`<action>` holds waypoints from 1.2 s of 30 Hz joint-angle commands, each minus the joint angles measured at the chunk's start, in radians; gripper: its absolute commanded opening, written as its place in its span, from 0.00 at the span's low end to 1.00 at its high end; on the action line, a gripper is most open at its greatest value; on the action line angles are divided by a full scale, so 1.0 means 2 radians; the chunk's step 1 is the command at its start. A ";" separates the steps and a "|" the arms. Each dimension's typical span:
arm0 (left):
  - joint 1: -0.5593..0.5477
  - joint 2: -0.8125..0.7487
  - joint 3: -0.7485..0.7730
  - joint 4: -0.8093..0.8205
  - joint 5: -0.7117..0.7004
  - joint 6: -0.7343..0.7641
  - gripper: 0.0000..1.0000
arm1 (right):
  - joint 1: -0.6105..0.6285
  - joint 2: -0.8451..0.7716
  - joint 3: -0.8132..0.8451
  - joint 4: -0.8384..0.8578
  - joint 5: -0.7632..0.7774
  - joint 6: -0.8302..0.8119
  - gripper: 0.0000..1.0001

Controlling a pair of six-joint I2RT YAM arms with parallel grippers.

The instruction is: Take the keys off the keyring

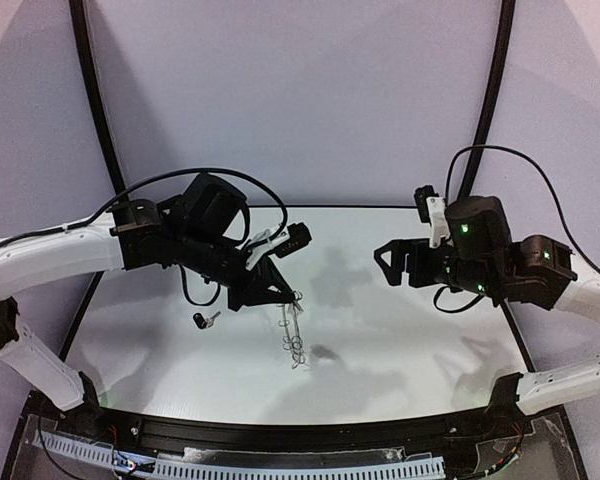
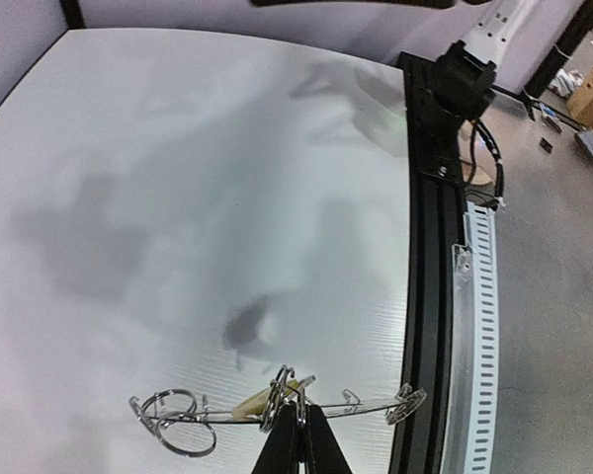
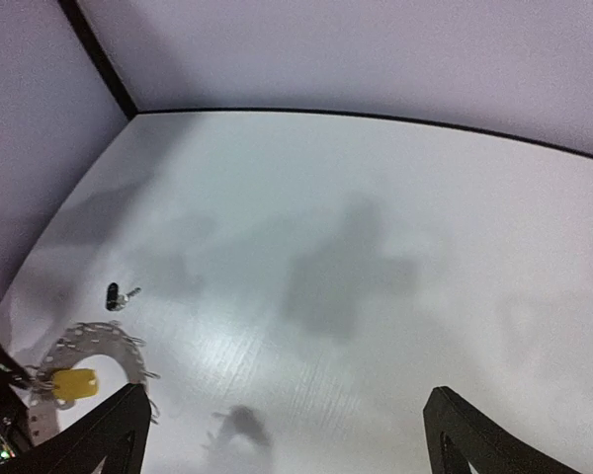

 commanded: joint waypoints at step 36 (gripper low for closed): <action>0.000 0.148 0.062 0.124 -0.207 -0.247 0.01 | -0.018 -0.026 -0.077 -0.027 0.098 0.031 0.98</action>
